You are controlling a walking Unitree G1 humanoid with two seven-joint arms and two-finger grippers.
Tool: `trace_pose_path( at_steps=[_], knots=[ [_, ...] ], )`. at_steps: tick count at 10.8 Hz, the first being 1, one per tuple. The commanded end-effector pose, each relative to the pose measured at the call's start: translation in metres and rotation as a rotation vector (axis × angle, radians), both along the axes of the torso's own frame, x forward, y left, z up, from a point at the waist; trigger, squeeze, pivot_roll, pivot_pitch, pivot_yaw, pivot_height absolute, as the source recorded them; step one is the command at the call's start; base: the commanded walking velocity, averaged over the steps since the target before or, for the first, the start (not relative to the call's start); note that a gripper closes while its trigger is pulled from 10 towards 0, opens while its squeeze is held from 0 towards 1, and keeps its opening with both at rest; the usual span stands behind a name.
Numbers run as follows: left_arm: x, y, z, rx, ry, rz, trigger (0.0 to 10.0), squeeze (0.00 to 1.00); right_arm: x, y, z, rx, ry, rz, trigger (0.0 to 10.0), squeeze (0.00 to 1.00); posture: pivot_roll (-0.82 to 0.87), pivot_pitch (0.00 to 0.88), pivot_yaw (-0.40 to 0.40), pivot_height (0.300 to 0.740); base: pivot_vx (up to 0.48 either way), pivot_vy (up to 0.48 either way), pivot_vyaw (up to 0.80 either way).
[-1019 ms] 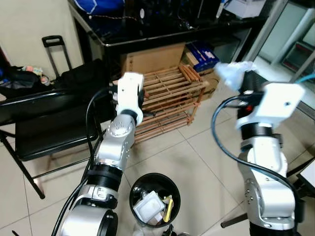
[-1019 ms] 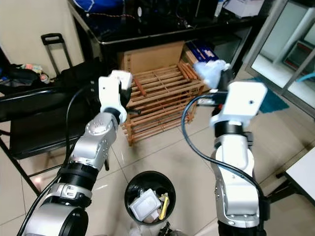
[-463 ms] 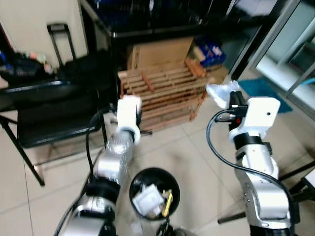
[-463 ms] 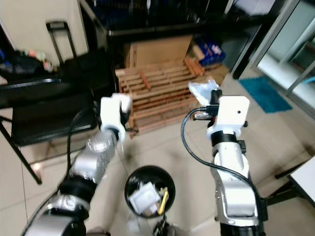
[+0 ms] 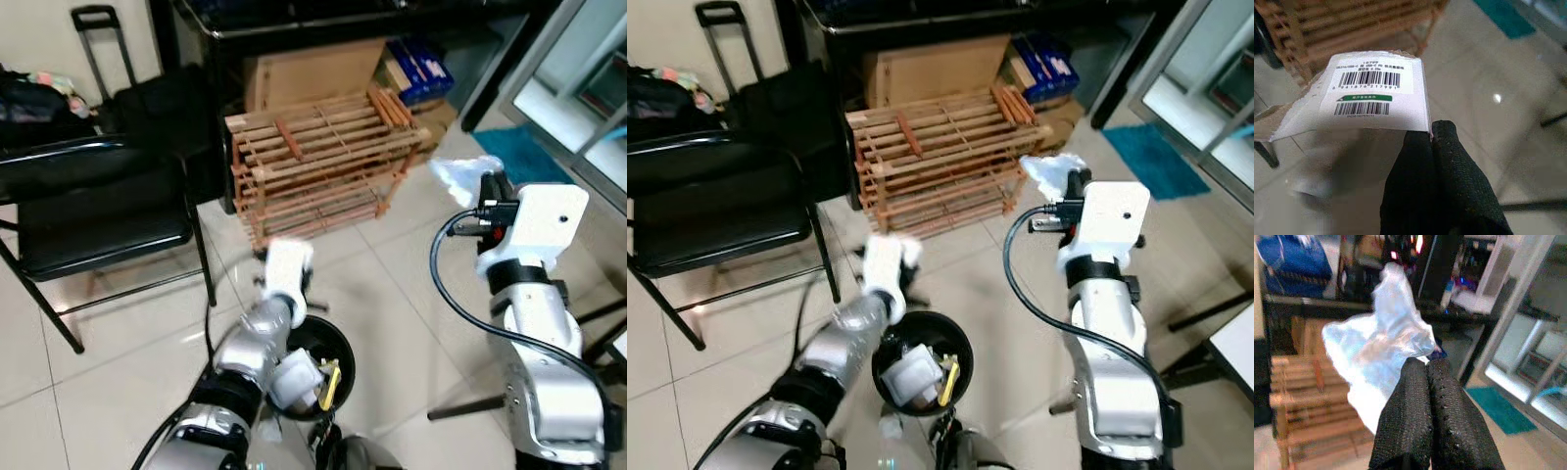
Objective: Picking trash to rubbish bin
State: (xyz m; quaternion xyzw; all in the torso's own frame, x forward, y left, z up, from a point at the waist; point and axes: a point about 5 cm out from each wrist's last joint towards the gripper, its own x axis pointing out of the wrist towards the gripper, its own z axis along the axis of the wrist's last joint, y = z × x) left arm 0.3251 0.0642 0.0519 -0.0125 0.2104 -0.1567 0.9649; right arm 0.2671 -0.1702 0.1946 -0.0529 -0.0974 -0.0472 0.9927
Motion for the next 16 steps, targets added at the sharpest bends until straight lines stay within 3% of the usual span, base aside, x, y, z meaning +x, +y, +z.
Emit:
trace_pose_path(
  at_steps=[1,2,6,10,12,16],
  knots=[
    [-0.005,-0.008,-0.006,0.016,0.016,-0.047,0.0,0.00,-0.004,-0.009,-0.024,-0.003,0.131,-0.020,0.0,0.00,0.07,0.255,-0.139,0.740,0.000,0.000,0.00],
    [-0.009,-0.006,-0.014,0.039,0.036,-0.064,0.0,0.00,-0.010,-0.004,-0.054,0.024,0.254,0.012,0.0,0.00,0.07,0.247,-0.137,0.740,0.000,0.000,0.00],
    [-0.020,0.003,-0.035,0.090,0.082,-0.073,0.0,0.00,-0.027,0.019,-0.133,0.050,0.487,0.108,0.0,0.00,0.10,0.223,-0.129,0.740,0.000,0.000,0.00],
    [-0.029,0.007,-0.047,0.133,0.119,-0.100,0.0,0.00,-0.030,0.038,-0.185,0.112,0.630,0.173,0.0,0.00,0.13,0.226,-0.118,0.740,0.000,0.000,0.00],
    [-0.036,0.006,-0.056,0.140,0.163,-0.119,0.0,0.00,-0.026,0.048,-0.200,0.122,0.663,0.197,0.0,0.00,0.14,0.249,-0.124,0.740,0.000,0.000,0.00],
    [-0.054,0.009,-0.075,0.124,0.262,-0.109,0.0,0.00,-0.023,0.056,-0.203,0.132,0.636,0.217,0.0,0.00,0.13,0.303,-0.145,0.740,0.000,0.000,0.00]
  ],
)
